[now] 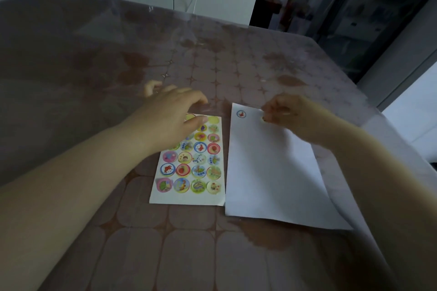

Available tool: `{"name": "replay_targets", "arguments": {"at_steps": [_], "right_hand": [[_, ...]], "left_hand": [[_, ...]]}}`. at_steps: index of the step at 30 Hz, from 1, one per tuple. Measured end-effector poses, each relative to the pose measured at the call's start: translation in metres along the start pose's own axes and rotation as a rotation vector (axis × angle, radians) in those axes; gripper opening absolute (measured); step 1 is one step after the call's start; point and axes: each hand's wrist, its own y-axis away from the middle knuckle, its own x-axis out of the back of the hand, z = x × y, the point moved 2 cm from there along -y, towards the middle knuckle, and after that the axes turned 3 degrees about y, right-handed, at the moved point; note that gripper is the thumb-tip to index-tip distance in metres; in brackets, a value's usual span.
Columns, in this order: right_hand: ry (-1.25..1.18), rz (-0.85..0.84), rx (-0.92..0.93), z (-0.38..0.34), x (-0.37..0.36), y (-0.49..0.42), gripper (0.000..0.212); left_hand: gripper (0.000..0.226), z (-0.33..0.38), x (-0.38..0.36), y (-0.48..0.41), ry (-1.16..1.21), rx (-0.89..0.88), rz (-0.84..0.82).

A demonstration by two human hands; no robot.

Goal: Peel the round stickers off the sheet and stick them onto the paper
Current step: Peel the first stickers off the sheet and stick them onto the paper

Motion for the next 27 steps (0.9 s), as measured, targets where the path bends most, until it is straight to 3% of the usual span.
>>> {"name": "replay_targets", "arguments": {"at_steps": [5,10,14,17,22,27], "right_hand": [[0.037,-0.156,0.142,0.011,-0.009,0.018,0.006],[0.008,-0.227,0.107,0.008,0.0,0.021,0.007],[0.075,-0.078,0.097,-0.021,0.011,0.003,0.008],[-0.178,0.044,-0.014,-0.039,0.004,-0.009,0.02],[-0.088,-0.037,-0.095,-0.025,-0.01,-0.003,0.014],[-0.172,-0.036,-0.127,-0.01,-0.009,0.002,0.01]], "left_hand": [[0.049,0.001,-0.006,0.001,-0.047,-0.016,-0.096],[0.052,-0.003,-0.002,0.002,-0.013,-0.018,-0.116],[0.042,0.0,0.004,0.002,-0.006,-0.057,-0.059],[0.042,0.0,0.007,0.001,-0.038,-0.058,-0.047],[0.035,-0.006,0.01,0.0,-0.017,-0.042,-0.011],[0.031,-0.008,0.003,-0.001,-0.004,-0.061,-0.076]]}}
